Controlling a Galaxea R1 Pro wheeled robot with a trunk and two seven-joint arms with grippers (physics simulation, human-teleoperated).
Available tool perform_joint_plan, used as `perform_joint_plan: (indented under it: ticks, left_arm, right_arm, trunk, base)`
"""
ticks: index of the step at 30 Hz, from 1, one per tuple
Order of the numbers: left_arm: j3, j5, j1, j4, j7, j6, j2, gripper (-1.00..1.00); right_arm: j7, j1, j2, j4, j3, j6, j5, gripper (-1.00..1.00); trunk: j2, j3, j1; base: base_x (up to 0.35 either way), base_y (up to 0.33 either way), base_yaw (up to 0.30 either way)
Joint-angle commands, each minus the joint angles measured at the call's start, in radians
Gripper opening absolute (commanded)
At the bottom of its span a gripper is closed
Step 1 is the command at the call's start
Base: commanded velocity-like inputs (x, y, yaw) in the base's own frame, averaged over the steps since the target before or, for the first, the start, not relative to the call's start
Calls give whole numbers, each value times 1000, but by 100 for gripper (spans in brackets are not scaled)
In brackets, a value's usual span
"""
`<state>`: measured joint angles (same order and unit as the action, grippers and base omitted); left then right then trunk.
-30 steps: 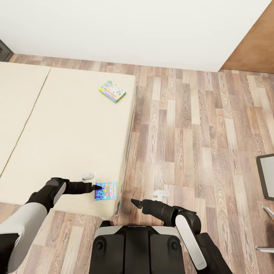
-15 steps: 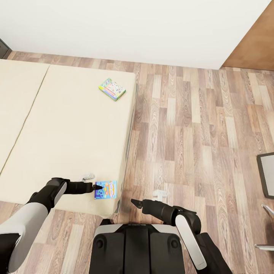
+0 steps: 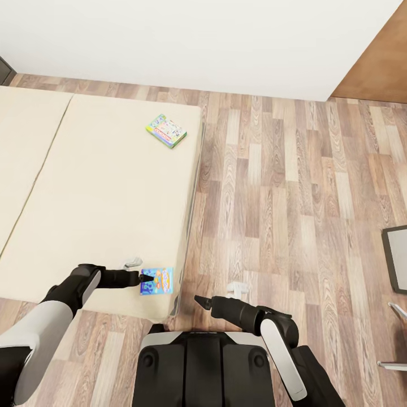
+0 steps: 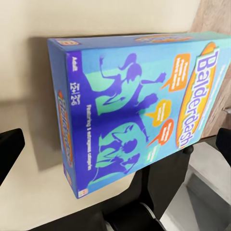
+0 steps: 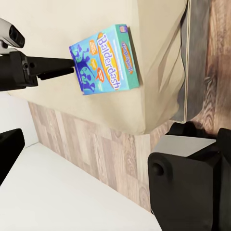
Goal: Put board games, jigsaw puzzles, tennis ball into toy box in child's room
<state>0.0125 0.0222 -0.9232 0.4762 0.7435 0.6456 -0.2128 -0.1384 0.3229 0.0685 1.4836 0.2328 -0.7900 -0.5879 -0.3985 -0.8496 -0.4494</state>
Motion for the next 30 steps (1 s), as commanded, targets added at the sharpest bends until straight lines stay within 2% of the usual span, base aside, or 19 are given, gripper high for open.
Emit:
perform_joint_plan:
  ticks: [1,30]
  left_arm:
    - [1,2,0,1,2,6,0,100]
    - [2,3,-1,2,8,5,19,100]
  right_arm:
    - [-5,0,0,1,-1,-5,5,100]
    - [-5,0,0,1,-1,-5,5,100]
  trunk:
    - [-2,-1,-1]
    - [-2,-1,-1]
  base:
    - [0,0,0]
    - [0,0,0]
